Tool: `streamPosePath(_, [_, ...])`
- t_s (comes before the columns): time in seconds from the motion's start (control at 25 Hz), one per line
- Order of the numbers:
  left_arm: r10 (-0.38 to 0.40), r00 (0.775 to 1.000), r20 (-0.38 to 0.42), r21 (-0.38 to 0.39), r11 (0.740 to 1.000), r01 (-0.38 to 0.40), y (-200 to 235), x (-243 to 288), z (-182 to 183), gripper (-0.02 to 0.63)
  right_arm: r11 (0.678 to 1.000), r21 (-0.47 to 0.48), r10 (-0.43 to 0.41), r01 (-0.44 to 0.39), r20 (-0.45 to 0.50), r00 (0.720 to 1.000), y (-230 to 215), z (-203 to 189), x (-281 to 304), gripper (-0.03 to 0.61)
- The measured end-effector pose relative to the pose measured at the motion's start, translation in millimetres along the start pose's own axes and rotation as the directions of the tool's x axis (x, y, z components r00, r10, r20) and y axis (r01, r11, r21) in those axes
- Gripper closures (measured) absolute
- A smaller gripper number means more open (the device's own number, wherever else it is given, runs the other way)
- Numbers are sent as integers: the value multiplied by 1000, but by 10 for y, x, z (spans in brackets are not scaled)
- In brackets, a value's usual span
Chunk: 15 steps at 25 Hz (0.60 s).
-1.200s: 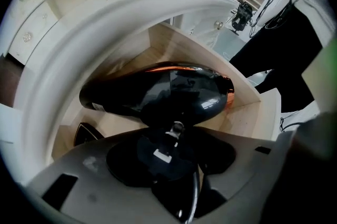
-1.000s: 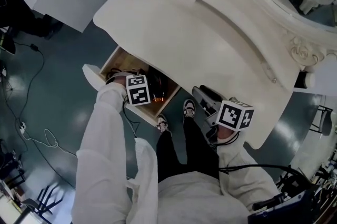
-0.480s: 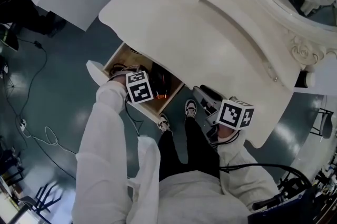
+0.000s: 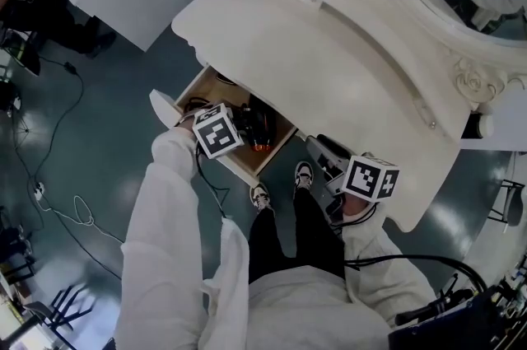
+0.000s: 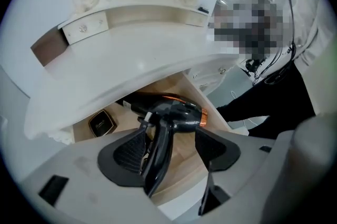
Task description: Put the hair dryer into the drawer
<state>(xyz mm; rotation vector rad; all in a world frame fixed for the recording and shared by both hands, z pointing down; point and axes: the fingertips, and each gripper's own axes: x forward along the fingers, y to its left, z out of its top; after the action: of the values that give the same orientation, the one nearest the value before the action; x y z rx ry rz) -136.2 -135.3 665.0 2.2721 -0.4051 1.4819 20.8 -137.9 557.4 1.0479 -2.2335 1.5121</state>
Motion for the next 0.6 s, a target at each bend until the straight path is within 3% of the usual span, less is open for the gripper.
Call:
streamPosePath(0.16, [45,995,84,-53,998,-40,-61,-177,-2,333,1000,-18,1,-1,4,1000,97,-67,-20,357])
streamPosePath(0.32, [86,969,230,-174,984,-46,-217,-463,60,333,999,-44,11,-11,1,1000,229,-157,-28,357])
streamPosePath(0.52, [179,891,418,-285,957,-58,-559,-879,261,338,997,-75,8,-8,-7,1000,381,-284,-24,359])
streamPosePath(0.6, [253,850,462,-349,933,-88,-624,-1018,317,377,996,-88,0,-1,-11,1000,446,-325,-11,358])
